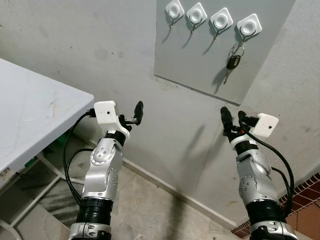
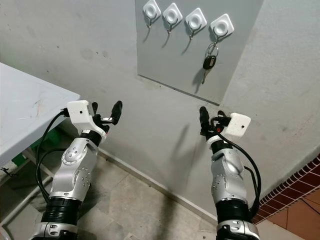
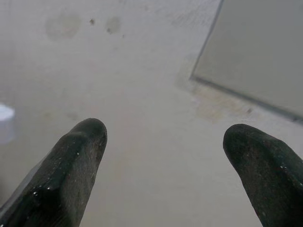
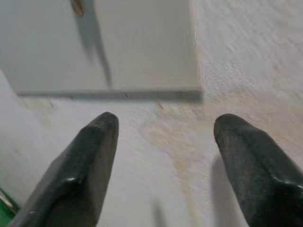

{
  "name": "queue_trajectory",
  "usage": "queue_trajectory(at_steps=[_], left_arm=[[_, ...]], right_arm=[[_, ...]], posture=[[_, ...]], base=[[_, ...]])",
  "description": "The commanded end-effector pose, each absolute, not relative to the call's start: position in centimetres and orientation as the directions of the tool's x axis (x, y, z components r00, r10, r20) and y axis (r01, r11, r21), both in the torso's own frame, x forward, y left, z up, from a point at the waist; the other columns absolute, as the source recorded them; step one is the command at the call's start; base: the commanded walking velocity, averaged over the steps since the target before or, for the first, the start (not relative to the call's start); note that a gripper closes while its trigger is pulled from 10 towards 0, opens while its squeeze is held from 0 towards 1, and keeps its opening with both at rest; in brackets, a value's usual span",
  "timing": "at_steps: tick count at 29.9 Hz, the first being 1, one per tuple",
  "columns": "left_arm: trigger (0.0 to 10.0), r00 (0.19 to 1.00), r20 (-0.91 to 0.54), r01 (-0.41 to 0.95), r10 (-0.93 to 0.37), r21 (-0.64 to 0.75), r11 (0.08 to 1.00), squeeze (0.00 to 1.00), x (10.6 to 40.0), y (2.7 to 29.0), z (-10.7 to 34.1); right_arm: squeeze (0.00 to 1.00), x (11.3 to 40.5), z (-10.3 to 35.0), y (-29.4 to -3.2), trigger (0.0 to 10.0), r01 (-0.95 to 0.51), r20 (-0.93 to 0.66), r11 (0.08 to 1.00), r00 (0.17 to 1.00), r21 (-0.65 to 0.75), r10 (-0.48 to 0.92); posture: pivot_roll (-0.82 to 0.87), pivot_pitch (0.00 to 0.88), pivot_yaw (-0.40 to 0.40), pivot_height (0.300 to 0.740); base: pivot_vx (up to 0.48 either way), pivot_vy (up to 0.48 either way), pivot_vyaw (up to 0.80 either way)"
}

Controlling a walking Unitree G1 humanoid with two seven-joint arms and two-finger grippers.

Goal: Hang keys on a hook

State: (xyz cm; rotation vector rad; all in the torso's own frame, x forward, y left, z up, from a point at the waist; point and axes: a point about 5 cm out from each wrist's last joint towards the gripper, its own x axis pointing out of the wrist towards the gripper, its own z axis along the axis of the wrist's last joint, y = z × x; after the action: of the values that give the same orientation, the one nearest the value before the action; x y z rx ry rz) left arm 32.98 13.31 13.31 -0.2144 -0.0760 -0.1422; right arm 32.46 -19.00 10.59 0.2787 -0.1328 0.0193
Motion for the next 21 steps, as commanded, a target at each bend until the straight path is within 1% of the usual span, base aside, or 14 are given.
queue_trajectory(at_steps=[1,2,3,4,6,7,11,12,16,18,21], left_arm=[[10.0,0.993,0.064,0.109,-0.097,-0.213,0.971,0.00,32.7,14.1,12.2],[10.0,0.993,0.064,0.109,-0.097,-0.213,0.971,0.00,32.7,14.1,12.2],[10.0,0.994,0.057,0.103,-0.092,-0.235,0.966,0.00,32.7,14.2,12.0],[10.0,0.994,0.057,0.103,-0.092,-0.235,0.966,0.00,32.7,14.2,12.0],[10.0,0.995,0.044,0.099,-0.091,-0.257,0.961,0.00,32.4,14.4,11.8],[10.0,0.995,0.040,0.101,-0.094,-0.258,0.961,0.00,32.4,14.3,11.7],[10.0,0.995,0.032,0.098,-0.093,-0.272,0.957,0.00,32.0,14.6,11.2],[10.0,0.995,0.030,0.096,-0.091,-0.246,0.965,0.00,31.9,14.7,11.0],[10.0,0.995,0.030,0.096,-0.091,-0.262,0.960,0.00,31.9,14.5,10.9],[10.0,0.995,0.028,0.096,-0.092,-0.240,0.966,0.00,32.0,14.5,10.9],[10.0,0.996,0.029,0.091,-0.086,-0.242,0.966,0.00,32.1,14.6,11.0]], right_arm=[[0.00,31.7,9.4,-19.5,10.0,-0.007,0.083,0.988,0.997,0.156,-0.006],[0.00,31.7,9.4,-19.5,10.0,-0.007,0.083,0.988,0.997,0.156,-0.006],[0.00,31.4,9.1,-19.4,10.0,-0.024,0.077,0.994,0.997,0.109,0.015],[0.00,31.4,9.1,-19.4,10.0,-0.024,0.077,0.994,0.997,0.109,0.015],[0.00,30.9,8.8,-18.8,10.0,-0.070,0.075,0.997,0.995,0.024,0.067],[0.00,30.8,8.8,-18.7,10.0,-0.073,0.074,0.997,0.995,0.011,0.072],[0.00,30.7,8.7,-18.3,10.0,-0.088,0.071,0.996,0.994,0.003,0.088],[0.00,30.7,8.7,-18.1,10.0,-0.091,0.071,0.996,0.993,-0.004,0.091],[0.00,30.9,8.8,-17.8,10.0,-0.100,0.070,0.995,0.992,-0.020,0.101],[0.00,30.9,8.9,-17.6,10.0,-0.103,0.079,0.994,0.991,-0.031,0.106],[0.00,30.9,8.9,-17.6,10.0,-0.101,0.080,0.995,0.991,-0.024,0.103]], posture=[[0.00,0.000,-0.049,0.740],[0.00,0.000,-0.049,0.740],[0.01,0.000,-0.051,0.740],[0.01,0.000,-0.051,0.740],[0.01,0.000,-0.053,0.740],[0.01,0.000,-0.053,0.740],[0.02,0.000,-0.056,0.740],[0.02,0.000,-0.057,0.740],[0.02,0.000,-0.057,0.740],[0.02,0.000,-0.058,0.740],[0.02,0.000,-0.059,0.740]], base=[[0.000,0.000,0.00],[0.000,0.000,0.00],[0.000,0.000,0.00],[0.000,0.000,0.00],[0.000,0.000,0.72],[0.000,0.000,0.80],[0.000,0.000,0.80],[0.000,0.000,0.80],[0.000,0.000,0.80],[0.000,0.000,0.80],[0.000,0.000,0.80]])
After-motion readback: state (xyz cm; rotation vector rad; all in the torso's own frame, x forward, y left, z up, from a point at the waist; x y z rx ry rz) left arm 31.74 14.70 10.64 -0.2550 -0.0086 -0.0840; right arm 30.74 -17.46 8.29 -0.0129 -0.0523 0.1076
